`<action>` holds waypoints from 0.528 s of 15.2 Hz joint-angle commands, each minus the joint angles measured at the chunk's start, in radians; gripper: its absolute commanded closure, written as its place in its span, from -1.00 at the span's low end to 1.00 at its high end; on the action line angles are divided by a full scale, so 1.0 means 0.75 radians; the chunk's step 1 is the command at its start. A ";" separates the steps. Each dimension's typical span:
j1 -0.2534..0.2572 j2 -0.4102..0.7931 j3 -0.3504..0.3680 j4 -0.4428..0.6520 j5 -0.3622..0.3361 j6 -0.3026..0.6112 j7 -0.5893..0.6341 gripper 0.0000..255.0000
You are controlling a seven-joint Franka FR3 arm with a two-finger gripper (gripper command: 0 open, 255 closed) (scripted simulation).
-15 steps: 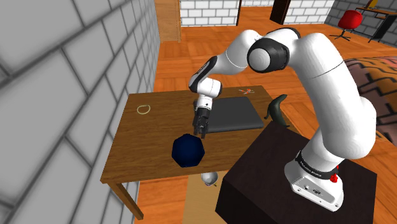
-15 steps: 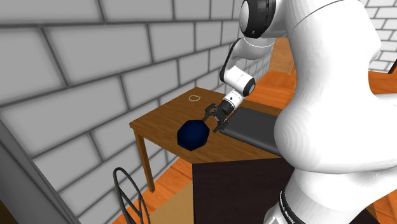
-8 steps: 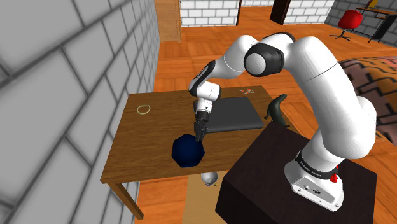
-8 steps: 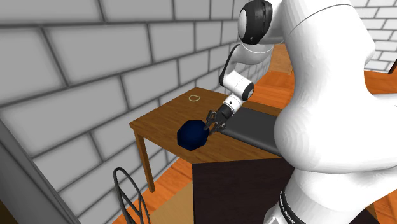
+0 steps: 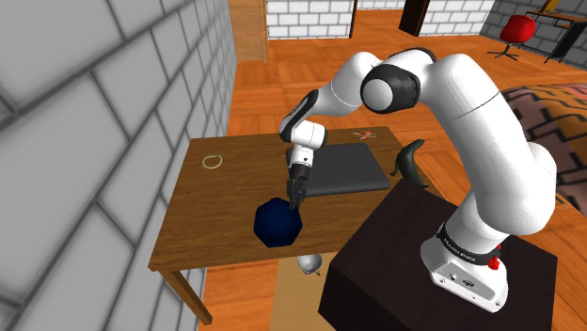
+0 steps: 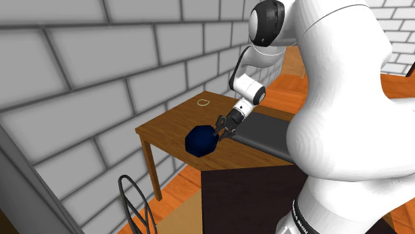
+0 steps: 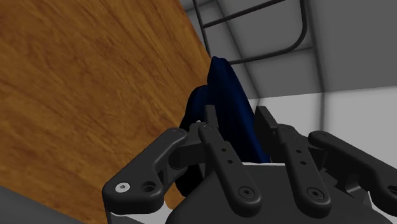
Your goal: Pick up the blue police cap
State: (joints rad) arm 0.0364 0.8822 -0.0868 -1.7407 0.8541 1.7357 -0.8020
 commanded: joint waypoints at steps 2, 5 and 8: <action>0.002 -0.032 -0.003 -0.018 -0.003 -0.008 0.010 1.00; 0.004 -0.081 -0.008 -0.045 -0.009 -0.025 0.026 1.00; 0.006 -0.130 -0.012 -0.069 -0.015 -0.043 0.043 1.00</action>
State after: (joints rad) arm 0.0413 0.7975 -0.0943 -1.7896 0.8457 1.7113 -0.7759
